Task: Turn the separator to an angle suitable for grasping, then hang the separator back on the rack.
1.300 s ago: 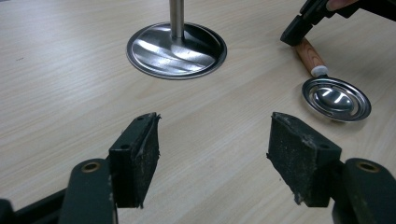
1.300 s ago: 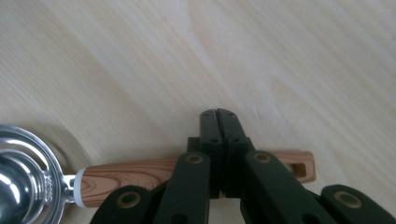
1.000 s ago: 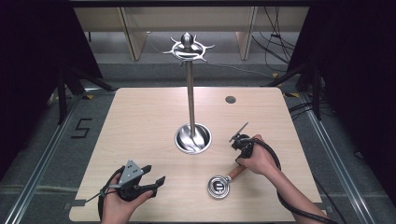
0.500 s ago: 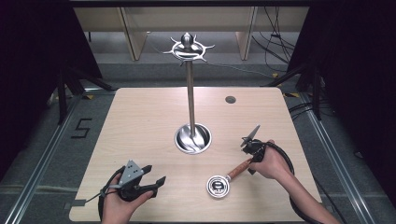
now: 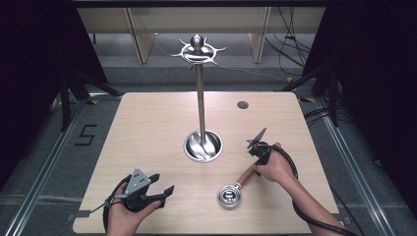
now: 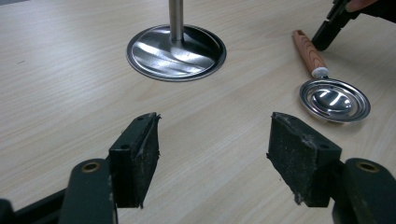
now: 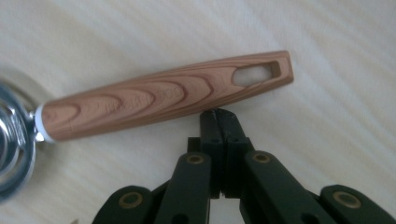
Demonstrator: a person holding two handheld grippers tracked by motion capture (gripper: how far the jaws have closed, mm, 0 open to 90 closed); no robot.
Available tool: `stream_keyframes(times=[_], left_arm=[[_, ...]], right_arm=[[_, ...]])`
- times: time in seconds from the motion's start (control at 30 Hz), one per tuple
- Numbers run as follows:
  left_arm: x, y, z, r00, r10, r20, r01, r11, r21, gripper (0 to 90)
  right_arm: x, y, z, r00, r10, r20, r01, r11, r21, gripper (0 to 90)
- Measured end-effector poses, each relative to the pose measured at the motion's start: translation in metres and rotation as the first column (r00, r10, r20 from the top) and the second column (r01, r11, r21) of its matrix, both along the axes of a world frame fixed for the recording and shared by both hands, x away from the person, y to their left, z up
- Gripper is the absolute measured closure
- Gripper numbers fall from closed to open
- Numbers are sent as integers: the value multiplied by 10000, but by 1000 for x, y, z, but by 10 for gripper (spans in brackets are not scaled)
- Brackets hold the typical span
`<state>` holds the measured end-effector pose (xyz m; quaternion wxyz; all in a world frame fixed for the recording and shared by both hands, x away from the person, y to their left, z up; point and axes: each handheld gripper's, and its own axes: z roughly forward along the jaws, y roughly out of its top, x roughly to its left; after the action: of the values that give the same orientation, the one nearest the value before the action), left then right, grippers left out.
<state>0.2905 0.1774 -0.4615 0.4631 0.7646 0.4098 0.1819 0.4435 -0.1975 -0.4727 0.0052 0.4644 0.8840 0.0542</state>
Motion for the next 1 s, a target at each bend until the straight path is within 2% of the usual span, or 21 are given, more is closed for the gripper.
stream_keyframes(times=[0.17, 0.2, 0.27, 0.3, 0.37, 0.43, 0.47, 0.5, 0.53, 0.57, 0.63, 0.67, 0.7, 0.73, 0.77, 0.8, 0.83, 0.87, 0.93, 0.97, 1.0], left_arm=[[0, 0, 0, 10000, 1, -8, -1, 9999, -120, 331], [1, 1, 1, 9999, -129, 79, 129, 9999, -56, 331], [1, 0, 0, 10000, -39, 18, 39, 9998, -172, 332], [1, 1, 1, 9999, -74, 73, 75, 9999, -113, 331], [1, 1, 1, 9999, -104, 91, 105, 9999, -72, 331], [1, 0, 1, 10000, -30, 6, 30, 10000, -88, 331], [1, 0, 1, 10000, -21, -19, 21, 10000, -55, 331], [1, 0, 1, 10000, -21, -19, 21, 10000, -55, 331], [2, 0, 0, 10000, -84, -43, 84, 9999, -85, 331], [1, 0, 0, 10000, -59, -40, 59, 10000, -77, 331], [0, 1, 0, 9999, -93, -59, 92, 9999, -85, 331], [0, 1, 1, 9998, -199, 12, 199, 9998, -12, 331], [0, 1, 0, 10000, -99, 3, 99, 9998, -163, 331], [-1, 1, 1, 10000, -11, 37, 12, 9998, -188, 331], [0, 2, 2, 9999, -110, 99, 110, 9999, -3, 331], [-1, 2, 1, 10000, -35, 20, 35, 10000, -93, 331], [-1, 2, 1, 10000, -35, 20, 35, 10000, -93, 331], [-1, 2, 1, 10000, -15, 28, 15, 10000, -87, 331], [0, 2, 0, 10000, 6, 47, -5, 9999, -132, 331], [0, 2, 1, 10000, 30, 71, -29, 9999, -127, 331], [0, 2, 1, 10000, 30, 71, -29, 9999, -127, 331]], right_arm=[[11, 16, -2, 9997, -54, 223, 50, 9998, 191, 900], [11, 16, -2, 9997, -54, 223, 50, 9998, 191, 900], [13, 22, -1, 9996, -101, 260, 95, 9997, 241, 900], [14, 23, 0, 9993, -129, 338, 120, 9995, 278, 888], [13, 22, 8, 9960, -664, 595, 635, 9968, 485, 813], [13, 21, 9, 9948, -779, 659, 741, 9955, 593, 786], [12, 17, 14, 9909, -1160, 683, 1107, 9909, 761, 726], [12, 17, 14, 9909, -1160, 683, 1107, 9909, 761, 726], [11, 16, 15, 9896, -1298, 615, 1235, 9876, 972, 708], [11, 11, 16, 9842, -1545, 860, 1424, 9809, 1325, 647], [10, 10, 16, 9830, -1613, 877, 1471, 9778, 1490, 638], [8, 11, 17, 9807, -1788, 795, 1632, 9715, 1722, 617], [6, 11, 14, 9814, -1782, 714, 1620, 9683, 1899, 567], [6, 11, 14, 9814, -1782, 714, 1620, 9683, 1899, 567], [5, 13, 13, 9768, -2023, 702, 1857, 9636, 1922, 553], [2, 18, 15, 9707, -2400, 122, 2338, 9550, 1825, 538], [2, 18, 15, 9707, -2400, 122, 2338, 9550, 1825, 538], [1, 19, 15, 9663, -2573, 98, 2508, 9491, 1907, 526], [2, 20, 16, 9644, -2643, 15, 2598, 9489, 1791, 499], [1, 23, 16, 9550, -2947, -337, 2962, 9418, 1589, 484], [1, 23, 13, 9564, -2921, -53, 2884, 9412, 1758, 481]])
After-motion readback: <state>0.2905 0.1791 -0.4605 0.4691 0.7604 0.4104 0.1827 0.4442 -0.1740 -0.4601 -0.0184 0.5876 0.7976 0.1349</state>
